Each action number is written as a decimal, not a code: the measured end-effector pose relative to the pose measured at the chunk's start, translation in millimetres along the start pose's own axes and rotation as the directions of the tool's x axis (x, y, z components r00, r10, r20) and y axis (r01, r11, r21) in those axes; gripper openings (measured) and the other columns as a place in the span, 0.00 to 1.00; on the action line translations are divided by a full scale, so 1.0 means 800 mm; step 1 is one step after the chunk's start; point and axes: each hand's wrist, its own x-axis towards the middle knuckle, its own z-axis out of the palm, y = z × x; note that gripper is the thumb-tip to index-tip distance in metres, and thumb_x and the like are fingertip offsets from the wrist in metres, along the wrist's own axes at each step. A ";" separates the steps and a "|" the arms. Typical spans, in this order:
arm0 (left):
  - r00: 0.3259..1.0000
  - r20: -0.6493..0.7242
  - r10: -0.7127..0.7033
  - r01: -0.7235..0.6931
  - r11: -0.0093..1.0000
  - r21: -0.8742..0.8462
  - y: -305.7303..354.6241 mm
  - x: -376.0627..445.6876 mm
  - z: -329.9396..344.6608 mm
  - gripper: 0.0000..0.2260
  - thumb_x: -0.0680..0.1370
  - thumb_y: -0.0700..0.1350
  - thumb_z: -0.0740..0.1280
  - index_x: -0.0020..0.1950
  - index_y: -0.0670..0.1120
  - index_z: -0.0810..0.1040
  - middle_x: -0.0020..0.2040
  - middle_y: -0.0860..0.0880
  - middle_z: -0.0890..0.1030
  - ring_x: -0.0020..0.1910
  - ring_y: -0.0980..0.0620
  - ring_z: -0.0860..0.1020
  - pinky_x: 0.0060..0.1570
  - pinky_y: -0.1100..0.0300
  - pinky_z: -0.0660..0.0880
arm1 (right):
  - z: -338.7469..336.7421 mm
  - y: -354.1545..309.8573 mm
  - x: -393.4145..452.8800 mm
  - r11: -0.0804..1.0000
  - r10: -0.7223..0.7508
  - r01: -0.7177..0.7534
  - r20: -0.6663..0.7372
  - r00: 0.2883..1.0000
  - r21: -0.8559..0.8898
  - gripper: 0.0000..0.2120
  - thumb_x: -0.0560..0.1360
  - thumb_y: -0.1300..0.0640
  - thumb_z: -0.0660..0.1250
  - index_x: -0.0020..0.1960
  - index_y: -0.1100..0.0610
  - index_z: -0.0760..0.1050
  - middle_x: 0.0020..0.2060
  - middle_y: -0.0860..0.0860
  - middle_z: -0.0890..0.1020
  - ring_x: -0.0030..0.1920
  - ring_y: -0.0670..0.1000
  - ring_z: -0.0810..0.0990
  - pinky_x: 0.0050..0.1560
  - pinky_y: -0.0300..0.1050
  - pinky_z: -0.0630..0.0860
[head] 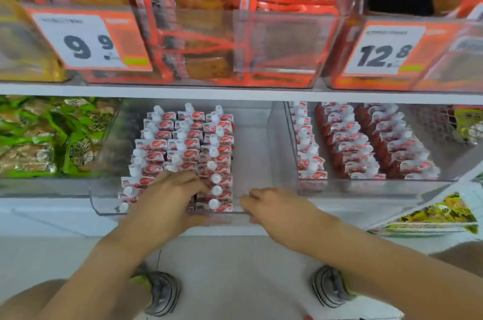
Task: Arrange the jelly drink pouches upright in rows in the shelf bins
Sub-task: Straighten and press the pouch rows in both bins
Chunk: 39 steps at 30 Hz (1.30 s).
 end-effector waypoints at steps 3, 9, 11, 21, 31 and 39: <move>0.997 -0.031 0.072 -0.075 0.987 -0.144 -0.009 0.003 -0.024 0.31 0.62 0.71 0.70 0.58 0.54 0.81 0.52 0.57 0.79 0.52 0.55 0.77 0.51 0.59 0.73 | -0.047 0.005 0.001 0.995 0.004 -0.021 0.161 0.987 0.100 0.11 0.81 0.49 0.62 0.59 0.53 0.74 0.54 0.51 0.78 0.57 0.54 0.75 0.54 0.49 0.72; 0.995 0.079 -0.058 0.063 0.996 -0.063 -0.040 -0.002 -0.053 0.52 0.60 0.80 0.60 0.77 0.56 0.54 0.79 0.52 0.50 0.78 0.50 0.47 0.75 0.47 0.51 | -0.079 0.018 0.096 0.933 -0.056 0.006 0.129 0.990 0.359 0.29 0.67 0.46 0.76 0.64 0.44 0.68 0.61 0.46 0.68 0.63 0.48 0.68 0.66 0.46 0.70; 0.963 0.254 -0.091 0.107 0.993 -0.051 -0.031 -0.010 -0.033 0.56 0.60 0.78 0.63 0.78 0.58 0.39 0.76 0.55 0.30 0.74 0.56 0.32 0.74 0.54 0.36 | -0.054 0.015 0.112 0.966 -0.051 0.007 0.162 0.985 0.258 0.31 0.65 0.46 0.77 0.64 0.43 0.67 0.61 0.49 0.64 0.63 0.51 0.66 0.63 0.53 0.72; 0.991 0.076 -0.108 0.111 0.993 -0.045 -0.031 -0.012 -0.005 0.46 0.65 0.73 0.66 0.77 0.54 0.57 0.79 0.51 0.47 0.75 0.47 0.56 0.70 0.49 0.61 | -0.058 0.028 0.120 0.956 -0.123 0.057 0.219 0.968 0.288 0.36 0.61 0.41 0.78 0.66 0.34 0.68 0.70 0.46 0.61 0.73 0.48 0.60 0.73 0.47 0.63; 0.994 0.050 -0.095 0.096 0.995 -0.032 -0.035 -0.014 -0.004 0.45 0.61 0.78 0.58 0.73 0.55 0.64 0.79 0.51 0.49 0.75 0.49 0.59 0.71 0.47 0.62 | -0.023 0.025 0.120 0.939 -0.209 0.196 0.016 0.978 0.283 0.24 0.67 0.39 0.74 0.62 0.42 0.77 0.72 0.51 0.60 0.73 0.53 0.63 0.69 0.53 0.69; 0.996 0.035 -0.082 0.084 0.995 -0.047 -0.036 -0.013 -0.005 0.46 0.61 0.79 0.58 0.74 0.57 0.64 0.78 0.54 0.52 0.73 0.50 0.61 0.70 0.50 0.62 | -0.019 0.026 0.128 0.944 -0.329 0.328 0.012 0.944 0.043 0.22 0.68 0.46 0.71 0.62 0.47 0.75 0.68 0.52 0.66 0.65 0.59 0.64 0.62 0.57 0.73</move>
